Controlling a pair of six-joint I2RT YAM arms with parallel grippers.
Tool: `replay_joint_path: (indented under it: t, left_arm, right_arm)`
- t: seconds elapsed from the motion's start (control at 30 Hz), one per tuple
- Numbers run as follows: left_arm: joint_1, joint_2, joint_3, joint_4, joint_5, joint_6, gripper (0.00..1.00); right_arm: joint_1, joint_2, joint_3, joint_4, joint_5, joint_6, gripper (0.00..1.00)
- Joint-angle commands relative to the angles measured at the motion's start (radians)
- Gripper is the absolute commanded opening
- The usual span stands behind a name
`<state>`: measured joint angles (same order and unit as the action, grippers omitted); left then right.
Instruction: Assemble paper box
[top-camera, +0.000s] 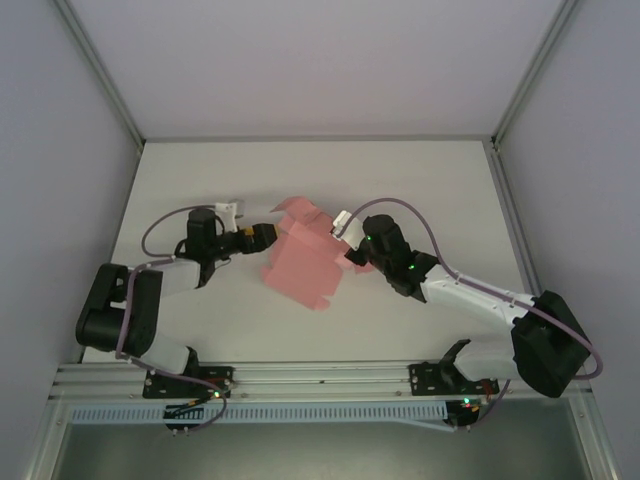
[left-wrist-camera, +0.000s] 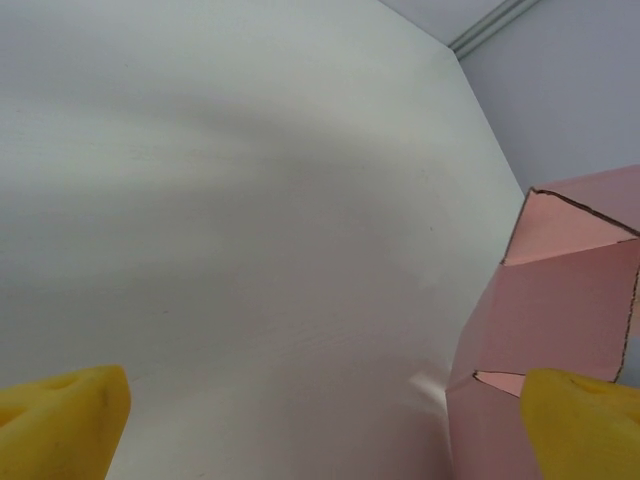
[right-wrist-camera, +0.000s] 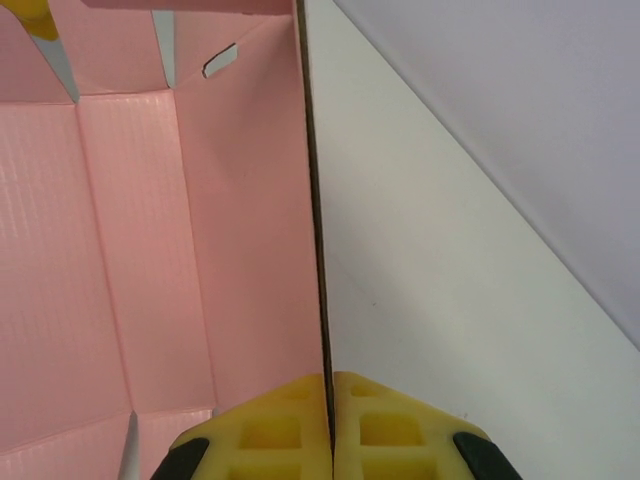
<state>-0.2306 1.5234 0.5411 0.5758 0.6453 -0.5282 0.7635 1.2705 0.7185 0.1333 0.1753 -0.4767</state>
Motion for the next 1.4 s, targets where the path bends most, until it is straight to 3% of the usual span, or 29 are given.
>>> replay_joint_path:
  t: [0.0, 0.17, 0.43, 0.73, 0.97, 1.23, 1.37]
  left_arm:
    - [-0.038, 0.035, 0.044, 0.051, 0.070, 0.015, 1.00]
    - [-0.117, 0.055, 0.107, -0.025, 0.060, 0.119, 1.00]
    - [-0.181, 0.122, 0.196, -0.274, -0.150, 0.241, 1.00]
    - [-0.185, 0.039, 0.116, -0.350, -0.329, 0.219, 1.00]
    - [-0.185, -0.057, 0.107, -0.362, -0.315, 0.158, 1.00]
    - [-0.185, -0.003, 0.170, -0.358, -0.300, 0.140, 1.00]
    - [-0.186, -0.008, 0.178, -0.378, -0.404, 0.136, 1.00]
  right_arm:
    - [-0.003, -0.007, -0.008, 0.017, -0.042, 0.036, 0.02]
    - [-0.004, 0.017, -0.007, 0.024, -0.051, 0.037, 0.02]
    - [-0.003, 0.028, -0.001, 0.019, -0.043, 0.022, 0.02]
    - [-0.003, 0.036, 0.013, -0.023, 0.008, -0.018, 0.03]
    - [0.010, 0.070, 0.036, -0.055, 0.045, -0.044, 0.03]
    - [0.031, 0.122, 0.069, -0.062, 0.042, -0.052, 0.03]
    - [0.039, 0.156, 0.072, -0.007, 0.069, -0.023, 0.01]
